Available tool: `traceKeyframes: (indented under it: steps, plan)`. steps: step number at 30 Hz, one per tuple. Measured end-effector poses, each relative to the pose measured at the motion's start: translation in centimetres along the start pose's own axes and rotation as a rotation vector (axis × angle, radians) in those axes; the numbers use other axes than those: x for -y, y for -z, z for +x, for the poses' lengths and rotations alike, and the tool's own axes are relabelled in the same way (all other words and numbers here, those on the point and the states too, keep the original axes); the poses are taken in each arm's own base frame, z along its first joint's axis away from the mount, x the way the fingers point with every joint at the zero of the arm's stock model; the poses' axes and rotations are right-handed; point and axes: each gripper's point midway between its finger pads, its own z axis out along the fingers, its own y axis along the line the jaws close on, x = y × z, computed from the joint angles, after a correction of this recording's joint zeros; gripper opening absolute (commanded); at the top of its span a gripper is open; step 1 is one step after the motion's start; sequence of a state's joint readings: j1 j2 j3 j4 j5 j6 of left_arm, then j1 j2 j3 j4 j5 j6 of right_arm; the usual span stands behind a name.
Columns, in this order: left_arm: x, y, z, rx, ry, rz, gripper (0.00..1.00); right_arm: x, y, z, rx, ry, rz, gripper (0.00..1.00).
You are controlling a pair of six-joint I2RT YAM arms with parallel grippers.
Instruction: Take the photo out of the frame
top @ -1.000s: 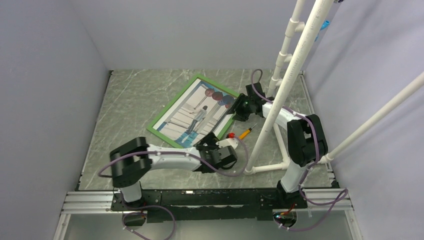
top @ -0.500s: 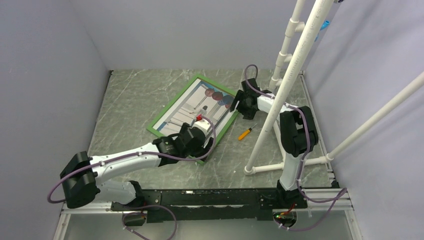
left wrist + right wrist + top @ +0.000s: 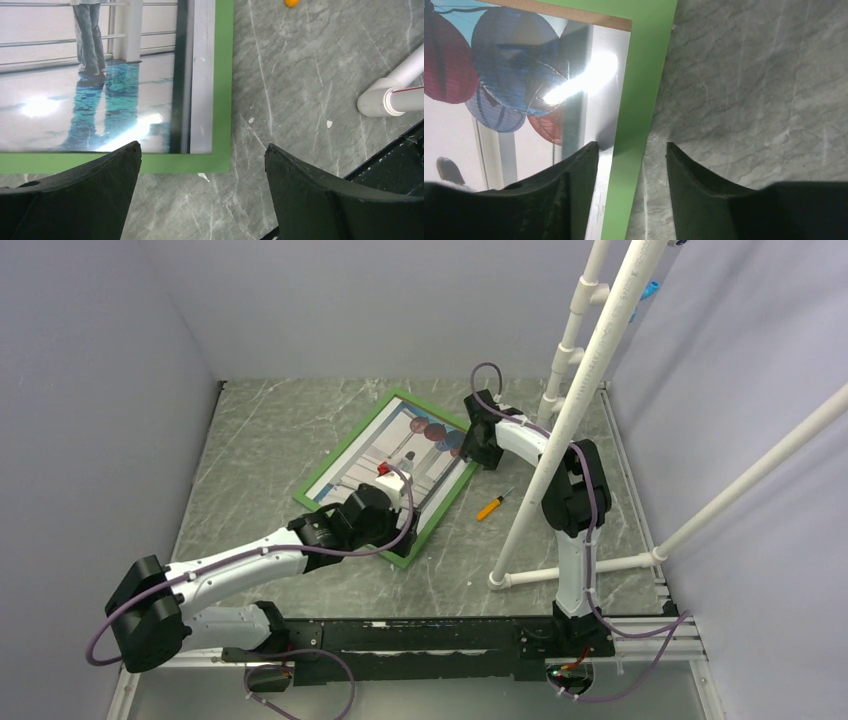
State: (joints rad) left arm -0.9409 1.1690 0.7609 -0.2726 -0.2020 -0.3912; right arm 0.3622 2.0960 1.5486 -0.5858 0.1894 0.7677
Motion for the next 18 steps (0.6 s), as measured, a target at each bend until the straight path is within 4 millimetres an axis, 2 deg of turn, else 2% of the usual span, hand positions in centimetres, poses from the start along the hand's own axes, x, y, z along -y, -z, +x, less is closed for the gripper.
traceKeyframes:
  steps: [2, 3, 4, 6, 13, 18]
  plan:
    - [0.3, -0.3, -0.1, 0.005, 0.002, 0.01, 0.96, -0.1, 0.0, -0.2, 0.013, 0.007, 0.014, 0.24]
    - [0.4, -0.5, -0.1, 0.006, 0.002, 0.017, 0.96, -0.2, 0.0, -0.3, 0.018, 0.009, 0.019, 0.08]
    - [0.5, -0.7, -0.1, 0.008, 0.002, 0.02, 0.97, -0.3, 0.0, -0.2, 0.019, 0.007, 0.019, 0.0]
    - [0.7, -1.3, 0.0, 0.005, -0.001, 0.026, 0.99, -0.2, 0.1, -0.4, 0.027, -0.009, 0.03, 0.0]
    - [1.2, -4.3, 1.2, -0.058, -0.085, -0.004, 0.99, -0.3, 1.0, -0.2, -0.007, -0.037, 0.04, 0.0]
    - [3.3, -6.0, 0.0, -0.049, -0.182, -0.038, 1.0, -0.8, 2.4, -0.5, -0.048, -0.079, 0.02, 0.0]
